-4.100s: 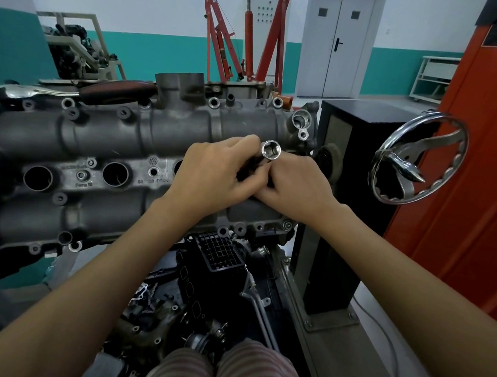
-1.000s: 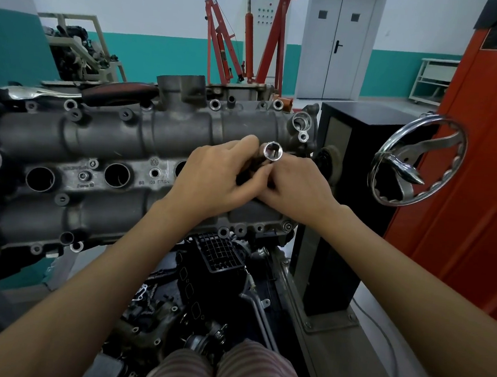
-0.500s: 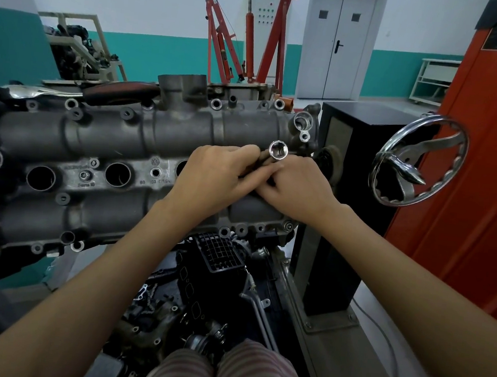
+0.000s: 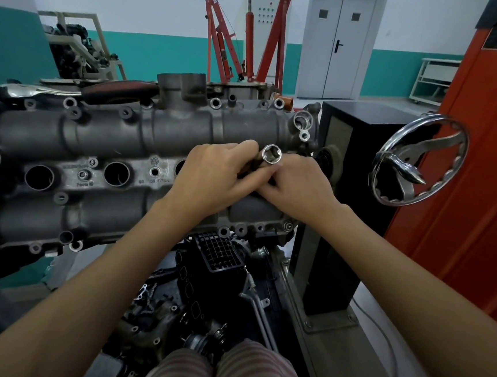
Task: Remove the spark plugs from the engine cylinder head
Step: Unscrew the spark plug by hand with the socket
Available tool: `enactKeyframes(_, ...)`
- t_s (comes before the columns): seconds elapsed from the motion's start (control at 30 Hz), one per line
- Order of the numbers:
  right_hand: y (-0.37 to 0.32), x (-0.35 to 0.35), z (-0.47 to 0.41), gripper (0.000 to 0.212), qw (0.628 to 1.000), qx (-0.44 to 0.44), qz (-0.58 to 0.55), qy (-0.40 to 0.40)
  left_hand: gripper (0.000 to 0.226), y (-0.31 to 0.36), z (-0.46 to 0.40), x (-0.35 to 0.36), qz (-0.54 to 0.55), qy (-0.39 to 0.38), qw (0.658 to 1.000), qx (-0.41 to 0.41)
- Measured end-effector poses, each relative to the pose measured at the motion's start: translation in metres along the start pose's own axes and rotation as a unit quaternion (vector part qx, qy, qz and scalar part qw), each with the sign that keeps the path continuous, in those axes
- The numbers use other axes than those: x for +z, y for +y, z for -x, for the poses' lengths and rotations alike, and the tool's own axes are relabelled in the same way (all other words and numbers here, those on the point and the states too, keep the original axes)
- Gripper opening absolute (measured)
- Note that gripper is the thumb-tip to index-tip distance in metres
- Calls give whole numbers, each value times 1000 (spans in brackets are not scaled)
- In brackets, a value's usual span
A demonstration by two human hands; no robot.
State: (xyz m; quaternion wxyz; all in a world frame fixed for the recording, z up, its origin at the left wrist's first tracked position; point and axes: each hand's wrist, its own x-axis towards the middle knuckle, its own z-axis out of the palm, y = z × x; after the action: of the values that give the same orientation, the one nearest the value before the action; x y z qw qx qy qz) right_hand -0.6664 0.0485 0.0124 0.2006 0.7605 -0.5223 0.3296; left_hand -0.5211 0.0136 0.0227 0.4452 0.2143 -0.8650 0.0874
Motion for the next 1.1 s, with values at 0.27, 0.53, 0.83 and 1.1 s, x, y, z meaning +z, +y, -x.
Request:
enactKeyframes(0.27, -1, 0, 0, 42, 1000, 5, 10, -21, 56, -1, 0, 1, -17, -3, 1000, 5)
enactKeyframes(0.53, -1, -1, 0, 41, 999, 16, 11, -26, 53, -2, 0, 3, -20, 1, 1000, 2)
enactKeyframes(0.83, 1, -1, 0, 54, 1000, 11, 7, -16, 56, -2, 0, 1, -9, 5, 1000, 8)
enactKeyframes(1.1, -3, -2, 0, 41, 1000, 2, 8, -13, 53, -2, 0, 4, -31, 6, 999, 0)
